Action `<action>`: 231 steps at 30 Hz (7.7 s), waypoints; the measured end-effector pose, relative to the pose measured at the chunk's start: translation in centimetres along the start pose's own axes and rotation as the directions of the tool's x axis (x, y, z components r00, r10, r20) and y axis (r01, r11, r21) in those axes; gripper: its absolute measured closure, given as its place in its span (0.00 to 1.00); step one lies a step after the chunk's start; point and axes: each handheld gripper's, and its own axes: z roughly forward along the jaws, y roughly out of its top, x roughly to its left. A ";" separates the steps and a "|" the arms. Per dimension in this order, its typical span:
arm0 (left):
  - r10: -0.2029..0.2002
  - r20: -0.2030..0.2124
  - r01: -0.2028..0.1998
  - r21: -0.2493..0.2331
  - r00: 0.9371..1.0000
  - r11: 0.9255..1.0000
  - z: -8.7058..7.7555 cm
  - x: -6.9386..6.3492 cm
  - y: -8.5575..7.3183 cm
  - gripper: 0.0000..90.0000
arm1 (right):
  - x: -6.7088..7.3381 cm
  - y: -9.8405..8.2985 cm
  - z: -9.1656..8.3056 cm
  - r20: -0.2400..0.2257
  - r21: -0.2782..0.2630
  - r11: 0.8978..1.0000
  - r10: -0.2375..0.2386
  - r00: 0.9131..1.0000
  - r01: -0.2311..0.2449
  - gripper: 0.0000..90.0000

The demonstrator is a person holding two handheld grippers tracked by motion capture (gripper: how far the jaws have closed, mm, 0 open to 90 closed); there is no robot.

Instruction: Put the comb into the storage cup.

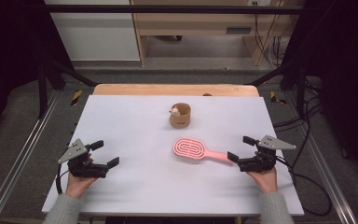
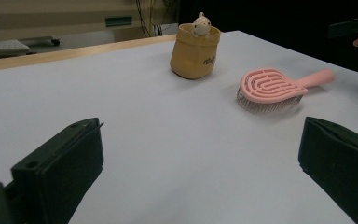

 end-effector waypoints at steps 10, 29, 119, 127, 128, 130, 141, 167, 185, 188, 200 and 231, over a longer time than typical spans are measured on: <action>0.000 0.000 0.000 0.002 1.000 1.000 0.0 0.1 -0.1 0.00 | 0.0 0.1 0.1 0.005 0.004 1.000 0.003 1.000 -0.003 0.00; -0.004 -0.008 0.004 0.012 1.000 1.000 0.2 0.3 -0.3 0.00 | 1.6 1.3 1.3 0.033 0.034 0.999 -0.028 0.999 0.026 0.06; -0.001 -0.013 0.001 0.022 1.000 1.000 0.4 0.4 -0.5 0.00 | 1.2 0.4 6.6 0.104 0.426 0.904 -0.085 0.991 0.033 1.00; -0.001 -0.013 0.001 0.023 1.000 1.000 0.4 0.4 -0.5 0.00 | 1.2 0.4 6.6 0.100 0.441 0.897 -0.069 0.993 0.018 1.00; -0.001 -0.013 0.002 0.022 1.000 1.000 0.4 0.4 -0.5 0.00 | 1.2 0.4 6.6 0.097 0.445 0.895 -0.071 0.993 0.021 1.00; -0.001 -0.014 0.002 0.023 1.000 1.000 0.4 0.4 -0.5 0.00 | 1.2 0.4 6.6 0.093 0.445 0.895 -0.075 0.993 0.026 1.00; 0.000 -0.015 0.001 0.022 1.000 1.000 0.4 0.3 -0.5 0.00 | 1.7 0.2 6.5 0.077 0.458 0.889 -0.058 0.995 0.017 1.00; 0.000 -0.017 0.000 0.021 1.000 1.000 0.3 0.3 -0.4 0.01 | 3.1 -0.4 5.8 0.035 0.462 0.886 -0.054 0.998 0.032 1.00; -0.001 -0.017 0.001 0.022 1.000 1.000 0.3 0.3 -0.4 0.01 | 3.5 -0.5 5.9 0.020 0.474 0.880 -0.056 0.998 0.040 1.00; -0.001 -0.017 0.001 0.021 1.000 1.000 0.3 0.3 -0.4 0.01 | 3.5 -0.4 5.9 0.030 0.468 0.883 -0.064 0.998 0.042 0.99; -0.003 -0.017 0.003 0.020 1.000 1.000 0.4 0.3 -0.4 0.01 | 2.7 1.1 4.6 0.097 0.376 0.927 -0.046 0.994 0.006 0.54; -0.005 -0.016 0.005 0.021 1.000 1.000 0.4 0.4 -0.5 0.01 | 4.4 3.2 3.6 0.214 0.315 0.943 -0.182 0.960 0.108 0.00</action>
